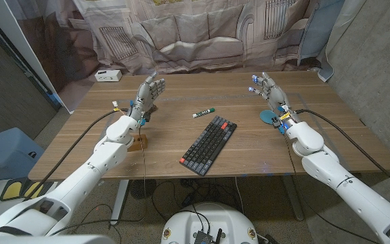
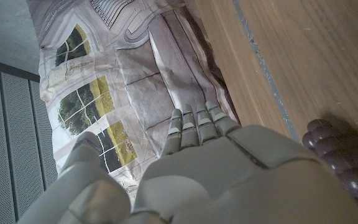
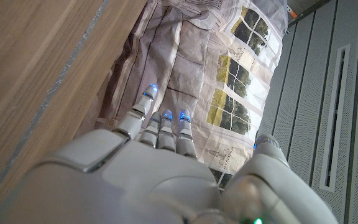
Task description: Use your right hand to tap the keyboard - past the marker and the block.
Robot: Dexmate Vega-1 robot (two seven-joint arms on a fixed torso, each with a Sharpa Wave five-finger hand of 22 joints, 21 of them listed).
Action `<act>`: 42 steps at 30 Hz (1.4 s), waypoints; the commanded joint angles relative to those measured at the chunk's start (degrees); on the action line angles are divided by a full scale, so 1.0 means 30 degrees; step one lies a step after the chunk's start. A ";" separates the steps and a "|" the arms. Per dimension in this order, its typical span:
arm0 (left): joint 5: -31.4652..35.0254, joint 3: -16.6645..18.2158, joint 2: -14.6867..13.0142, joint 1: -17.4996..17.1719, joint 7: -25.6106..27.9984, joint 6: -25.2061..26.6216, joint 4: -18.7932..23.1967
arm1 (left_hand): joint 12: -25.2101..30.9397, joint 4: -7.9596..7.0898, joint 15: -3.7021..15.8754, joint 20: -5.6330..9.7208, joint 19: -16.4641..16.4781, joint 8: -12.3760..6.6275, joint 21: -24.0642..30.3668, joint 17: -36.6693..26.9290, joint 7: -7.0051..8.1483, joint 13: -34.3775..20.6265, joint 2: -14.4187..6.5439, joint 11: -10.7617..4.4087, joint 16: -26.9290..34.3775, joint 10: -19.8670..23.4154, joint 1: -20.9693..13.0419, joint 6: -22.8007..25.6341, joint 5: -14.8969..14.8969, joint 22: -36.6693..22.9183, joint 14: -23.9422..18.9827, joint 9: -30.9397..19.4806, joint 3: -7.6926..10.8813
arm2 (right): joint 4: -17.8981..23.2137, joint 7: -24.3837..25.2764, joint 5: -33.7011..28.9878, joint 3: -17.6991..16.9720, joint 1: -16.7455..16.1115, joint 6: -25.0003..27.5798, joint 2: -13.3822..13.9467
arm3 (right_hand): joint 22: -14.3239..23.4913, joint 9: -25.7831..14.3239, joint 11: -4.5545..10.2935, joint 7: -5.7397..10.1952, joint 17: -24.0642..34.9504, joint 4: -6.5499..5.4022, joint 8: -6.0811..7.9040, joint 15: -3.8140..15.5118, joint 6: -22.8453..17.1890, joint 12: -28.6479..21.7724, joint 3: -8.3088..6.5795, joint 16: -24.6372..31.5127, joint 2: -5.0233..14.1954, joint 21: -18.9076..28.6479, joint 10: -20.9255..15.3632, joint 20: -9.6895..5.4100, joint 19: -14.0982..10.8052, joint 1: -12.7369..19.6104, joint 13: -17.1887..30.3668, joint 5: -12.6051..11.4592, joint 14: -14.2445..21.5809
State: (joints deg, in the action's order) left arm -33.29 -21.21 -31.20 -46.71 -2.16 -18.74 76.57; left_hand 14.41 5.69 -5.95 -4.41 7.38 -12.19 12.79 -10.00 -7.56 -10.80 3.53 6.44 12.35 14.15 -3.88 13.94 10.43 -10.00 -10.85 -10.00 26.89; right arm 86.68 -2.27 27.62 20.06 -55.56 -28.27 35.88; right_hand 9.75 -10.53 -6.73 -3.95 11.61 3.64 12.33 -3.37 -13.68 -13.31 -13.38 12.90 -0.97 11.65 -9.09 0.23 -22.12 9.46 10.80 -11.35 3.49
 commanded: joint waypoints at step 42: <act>0.0837 0.0115 -0.1069 -0.1190 0.0320 -0.0791 0.1159 | 0.0162 0.0437 0.0333 -0.0122 0.0780 0.0010 -0.0120 -0.0054 0.0169 -0.0122 -0.0661 -0.0378 -0.0163 0.1320 -0.0763 0.1341 -0.0047 -0.0059 -0.1157 -0.0095 0.0333 | 0.3395 0.3883 -0.6746 -0.0090 -0.2471 0.0294 0.1540 | 0.0031 -0.0094 0.0880 0.0892 0.0012 0.0275 -0.0301 0.0519 0.0308 0.0163 -0.0042 -0.0062 0.0304 -0.0112 -0.0565 -0.0134 -0.0055 0.0313 0.0104 -0.0098 0.0421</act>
State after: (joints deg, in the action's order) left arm -30.52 -21.36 -33.42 -48.78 -1.64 -21.74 78.17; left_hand 14.85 6.63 -5.13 -4.70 9.13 -12.19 12.42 -9.99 -7.16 -11.08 1.80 5.42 11.97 17.21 -5.60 17.21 10.42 -9.99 -13.72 -9.99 27.84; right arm 95.16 4.67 14.47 20.60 -61.23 -26.89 40.01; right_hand 9.73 -10.52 -4.37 -2.02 11.45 4.11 11.90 -2.04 -13.40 -12.81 -13.39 12.68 -0.29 11.45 -10.44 -0.12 -22.02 10.14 10.79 -11.35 4.37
